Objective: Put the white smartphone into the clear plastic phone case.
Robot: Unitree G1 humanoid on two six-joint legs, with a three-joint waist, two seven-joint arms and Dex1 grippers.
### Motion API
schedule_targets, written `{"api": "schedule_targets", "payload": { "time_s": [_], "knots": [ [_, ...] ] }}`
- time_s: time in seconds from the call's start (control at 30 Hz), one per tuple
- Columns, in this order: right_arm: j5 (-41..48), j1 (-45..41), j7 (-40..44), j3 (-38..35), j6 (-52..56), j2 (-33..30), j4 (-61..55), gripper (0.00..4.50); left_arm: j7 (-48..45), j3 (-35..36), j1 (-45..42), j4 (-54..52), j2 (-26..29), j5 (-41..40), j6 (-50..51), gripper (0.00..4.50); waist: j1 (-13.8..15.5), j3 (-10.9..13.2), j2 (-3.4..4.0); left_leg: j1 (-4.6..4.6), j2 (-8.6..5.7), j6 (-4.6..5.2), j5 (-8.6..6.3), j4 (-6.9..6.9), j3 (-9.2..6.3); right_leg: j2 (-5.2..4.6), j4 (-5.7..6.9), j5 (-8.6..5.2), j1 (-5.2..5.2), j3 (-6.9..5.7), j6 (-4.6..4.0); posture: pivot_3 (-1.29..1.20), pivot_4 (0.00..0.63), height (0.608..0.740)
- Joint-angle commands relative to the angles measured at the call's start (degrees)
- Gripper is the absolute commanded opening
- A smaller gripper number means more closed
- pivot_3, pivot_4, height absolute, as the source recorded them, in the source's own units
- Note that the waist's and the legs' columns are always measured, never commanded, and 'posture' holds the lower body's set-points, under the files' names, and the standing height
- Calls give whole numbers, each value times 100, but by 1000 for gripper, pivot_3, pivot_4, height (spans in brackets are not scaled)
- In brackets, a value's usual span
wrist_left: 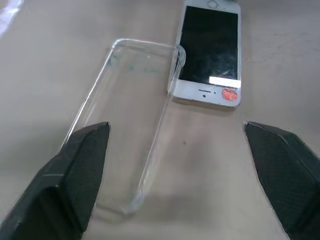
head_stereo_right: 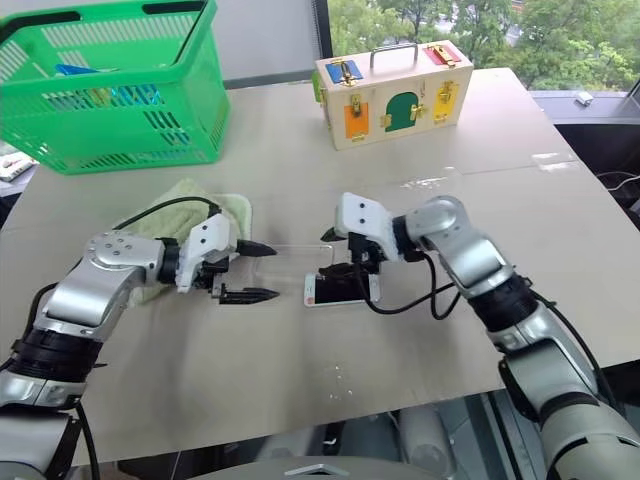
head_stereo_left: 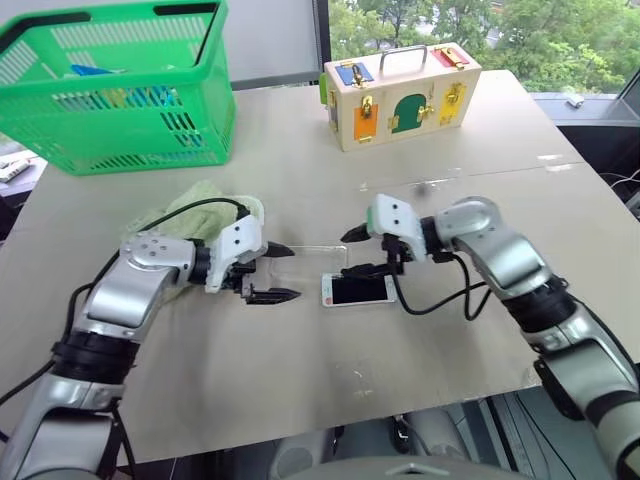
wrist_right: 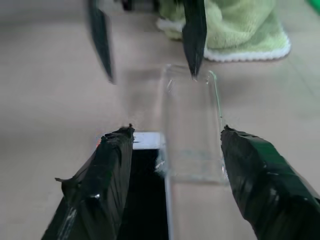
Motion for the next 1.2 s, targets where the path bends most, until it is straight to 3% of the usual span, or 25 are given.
{"api": "schedule_targets", "payload": {
  "time_s": [0.03,0.07,0.2,0.27,0.33,0.37,0.4,0.43,0.8,0.9,1.13,1.17,1.2],
  "knots": [
    [403,610,-74,-496,328,-456,-1272,3038,-200,-311,-284,597,-158,428,-621,2455,21,0,0,0,0,2,-1,0,-5,-1,-2,0,3,-3,0,0,150,740],
    [445,780,-165,-578,402,-546,-1471,3038,-227,-404,-357,776,-237,526,-722,2200,3,1,2,-1,0,1,-1,0,-3,0,-2,0,2,-4,0,0,150,740],
    [575,1119,-517,-704,697,-641,-1860,3038,-275,-593,-577,1371,-485,832,-1126,166,-27,1,0,1,5,19,-9,6,9,2,0,0,1,5,2,0,150,740],
    [539,1106,-699,-644,811,-595,-1815,3038,-327,-538,-627,1493,-555,802,-1133,69,-23,0,0,8,8,22,-11,9,9,2,3,-1,7,5,3,0,150,740],
    [485,1006,-857,-546,863,-474,-1594,3565,-336,-367,-695,1557,-584,681,-983,0,-15,1,0,10,12,22,-11,15,7,5,4,-1,12,5,3,0,150,740],
    [412,979,-862,-420,791,-419,-1418,3565,-353,-237,-693,1547,-518,592,-891,0,-11,0,0,9,12,22,-11,16,6,5,4,-1,13,5,3,0,150,740],
    [321,951,-871,-298,693,-357,-1243,4240,-372,-137,-670,1532,-436,542,-857,0,-9,0,0,10,12,23,-11,17,6,5,4,-1,14,4,3,0,150,740],
    [273,940,-877,-218,632,-327,-1147,4472,-387,-81,-642,1502,-375,512,-838,0,-21,1,-1,8,11,23,-11,20,7,6,4,-1,13,2,3,0,150,740],
    [-750,256,-692,792,-187,71,966,4472,122,440,202,-241,-200,49,218,0,11,2,-1,2,9,14,-6,25,8,6,3,0,6,3,2,0,150,740],
    [-857,226,-599,830,-330,82,1212,4500,158,536,300,-791,-142,-251,746,700,-9,1,-1,6,9,14,-6,26,7,8,4,1,12,2,2,0,150,740],
    [-759,358,-387,761,-182,39,1232,4500,568,1444,881,-1713,7,-1074,1581,3860,-20,1,0,10,10,11,-5,24,8,9,8,0,12,5,2,0,150,740],
    [-751,379,-378,742,-180,28,1232,4500,586,1607,1005,-1784,-7,-1253,1666,3860,-17,1,0,13,10,7,-4,23,9,9,8,0,11,6,1,0,150,740],
    [-742,415,-354,720,-185,-4,1221,3974,547,1691,1124,-1839,45,-1325,1681,3917,-6,1,0,13,10,7,-4,22,8,8,8,0,12,7,1,0,150,740]
  ]
}}
